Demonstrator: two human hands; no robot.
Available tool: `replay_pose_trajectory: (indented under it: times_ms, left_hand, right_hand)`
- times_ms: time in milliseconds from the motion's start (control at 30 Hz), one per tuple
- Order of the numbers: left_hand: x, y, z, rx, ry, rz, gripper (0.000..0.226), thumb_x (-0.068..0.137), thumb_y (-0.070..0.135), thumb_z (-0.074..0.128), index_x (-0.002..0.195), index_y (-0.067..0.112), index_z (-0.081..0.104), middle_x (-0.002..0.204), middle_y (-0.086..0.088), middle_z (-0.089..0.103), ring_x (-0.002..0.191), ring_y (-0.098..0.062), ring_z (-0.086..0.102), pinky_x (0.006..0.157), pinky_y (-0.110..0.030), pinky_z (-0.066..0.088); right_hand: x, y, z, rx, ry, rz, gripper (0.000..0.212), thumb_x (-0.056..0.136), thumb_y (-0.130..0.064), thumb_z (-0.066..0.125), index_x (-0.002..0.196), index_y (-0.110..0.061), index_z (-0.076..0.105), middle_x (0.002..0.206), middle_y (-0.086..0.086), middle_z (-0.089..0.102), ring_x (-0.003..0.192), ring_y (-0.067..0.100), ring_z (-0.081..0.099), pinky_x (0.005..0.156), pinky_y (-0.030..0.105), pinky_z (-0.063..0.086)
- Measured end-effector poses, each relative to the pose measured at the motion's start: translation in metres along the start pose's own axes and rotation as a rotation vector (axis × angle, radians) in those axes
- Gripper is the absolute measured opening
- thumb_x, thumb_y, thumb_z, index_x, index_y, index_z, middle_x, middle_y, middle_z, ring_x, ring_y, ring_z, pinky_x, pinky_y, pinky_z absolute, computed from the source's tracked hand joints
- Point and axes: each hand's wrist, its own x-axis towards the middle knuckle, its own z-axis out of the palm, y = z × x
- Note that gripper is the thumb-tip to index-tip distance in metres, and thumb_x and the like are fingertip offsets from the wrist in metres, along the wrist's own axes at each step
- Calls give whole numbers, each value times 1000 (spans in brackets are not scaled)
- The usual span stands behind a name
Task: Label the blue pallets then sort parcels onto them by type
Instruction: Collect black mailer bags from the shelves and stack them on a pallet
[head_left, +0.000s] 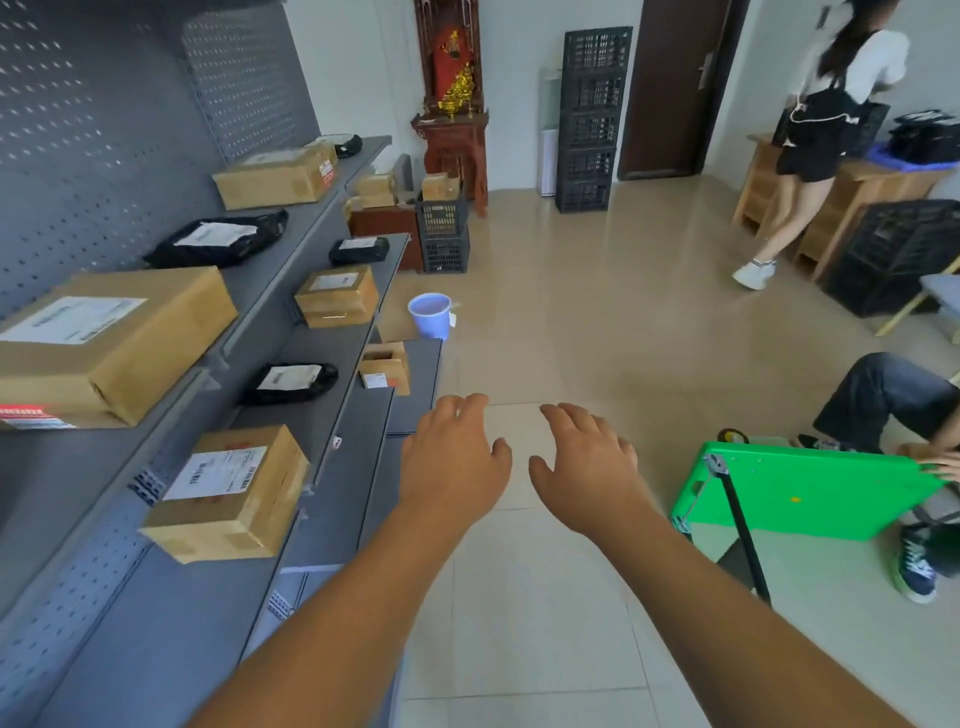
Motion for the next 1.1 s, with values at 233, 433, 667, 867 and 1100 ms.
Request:
replay_pose_trajectory:
  times_ms: [233,433,667,867,1100]
  left_hand:
    - [100,-28,19,-14,-15,-88,45,96,37,52,140,25,48,139,-1,50,124,-28,48,96,-43,43]
    - [214,-62,33,-47,-5,-87,52,97,38,52,147,26,42,143,-2,47,129,-29,47,101,-46,41]
    - [343,-91,43,-26,-3,-8,51,97,37,53,145,25,43,142,-2,49,128,-27,49,98,-43,43]
    - [421,-105,62,-12,-35,-21,50,96,37,53,144,26,45,140,0,50,128,-27,47,99,-42,41]
    - [511,-127,81,3,1,-186,44,94,34,54,136,23,48,134,-2,52,124,-29,49,95,-43,42]
  right_hand:
    - [111,-6,20,-6,-47,-75,64,96,-42,48,155,-27,27,161,-5,31,147,22,27,116,44,24]
    - [220,-23,37,-27,-35,-83,63,97,-41,49,155,-28,27,161,-6,31,147,21,27,116,44,24]
    - [336,-33,47,-15,-8,-1,64,96,-41,49,155,-27,28,160,-6,32,147,20,28,117,43,24]
    - [424,-33,65,-21,-30,-3,62,97,-41,48,154,-27,29,159,-7,32,146,20,29,115,42,26]
    - [543,-36,93,-11,-117,-136,61,97,-42,49,153,-27,31,156,-4,37,139,24,38,107,43,35]
